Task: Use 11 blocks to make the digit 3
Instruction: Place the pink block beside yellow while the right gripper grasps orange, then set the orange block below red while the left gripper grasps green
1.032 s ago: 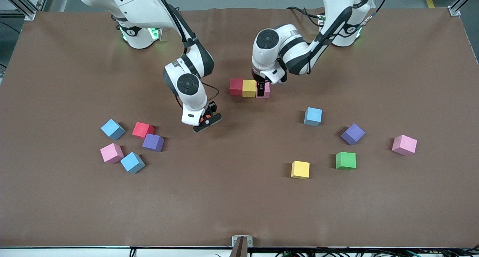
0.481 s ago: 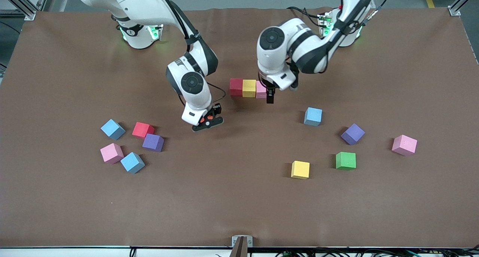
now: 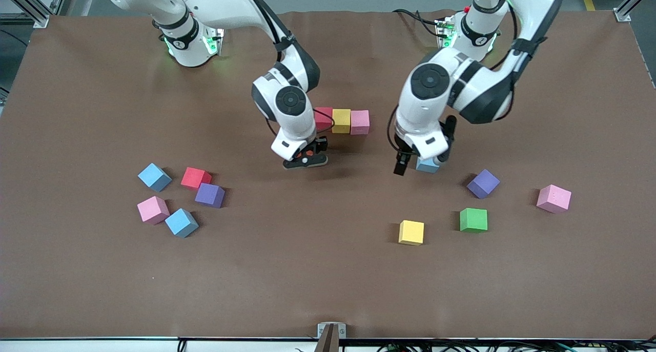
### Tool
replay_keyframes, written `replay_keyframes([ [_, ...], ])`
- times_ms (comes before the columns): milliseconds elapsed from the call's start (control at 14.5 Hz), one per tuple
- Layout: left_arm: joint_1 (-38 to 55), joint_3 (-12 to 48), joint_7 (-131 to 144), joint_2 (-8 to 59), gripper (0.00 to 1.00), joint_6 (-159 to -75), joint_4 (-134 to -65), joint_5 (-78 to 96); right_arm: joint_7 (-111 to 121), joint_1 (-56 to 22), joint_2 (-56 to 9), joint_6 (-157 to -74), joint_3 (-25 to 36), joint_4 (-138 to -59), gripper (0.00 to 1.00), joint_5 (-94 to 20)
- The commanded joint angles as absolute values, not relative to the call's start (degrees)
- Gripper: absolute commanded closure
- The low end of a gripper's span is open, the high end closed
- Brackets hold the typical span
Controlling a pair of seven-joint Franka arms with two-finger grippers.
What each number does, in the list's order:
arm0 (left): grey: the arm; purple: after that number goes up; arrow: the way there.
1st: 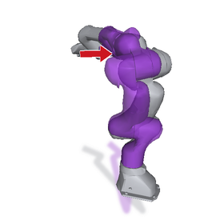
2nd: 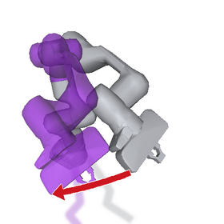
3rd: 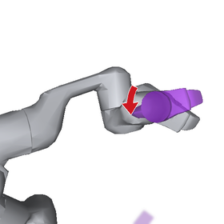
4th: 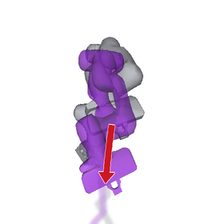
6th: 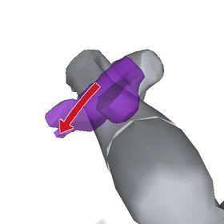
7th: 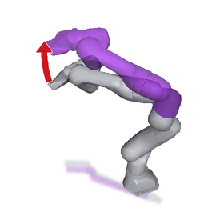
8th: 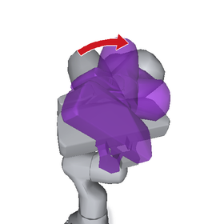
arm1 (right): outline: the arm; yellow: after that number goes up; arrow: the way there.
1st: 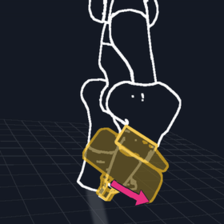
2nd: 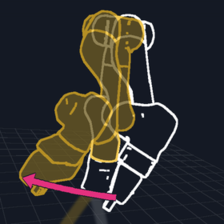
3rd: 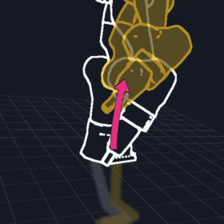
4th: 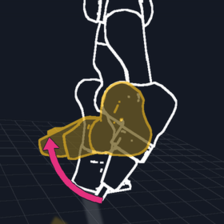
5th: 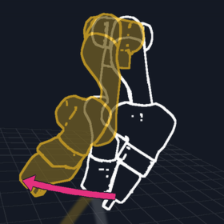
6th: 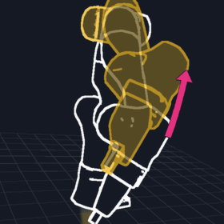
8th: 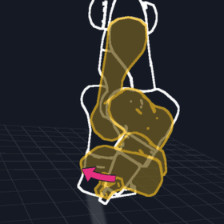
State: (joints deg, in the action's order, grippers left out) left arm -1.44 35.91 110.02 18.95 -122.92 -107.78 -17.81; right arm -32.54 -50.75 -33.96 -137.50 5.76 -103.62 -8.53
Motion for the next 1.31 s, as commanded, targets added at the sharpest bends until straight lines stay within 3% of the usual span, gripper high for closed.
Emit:
replay_keyframes([
  [0,-3.94,36.56,102.86,22.58,0.0,-121.38,-103.28,-22.05,-37.25,-53.17,-36.12,-139.04,6.06,-102.04,0.81,-10.19],
  [1238,-20.04,36.56,54.42,26.28,0.0,-121.38,-96.42,-22.94,-39.46,-56.78,-36.21,-133.33,6.15,-103.01,0.8,-9.23],
])
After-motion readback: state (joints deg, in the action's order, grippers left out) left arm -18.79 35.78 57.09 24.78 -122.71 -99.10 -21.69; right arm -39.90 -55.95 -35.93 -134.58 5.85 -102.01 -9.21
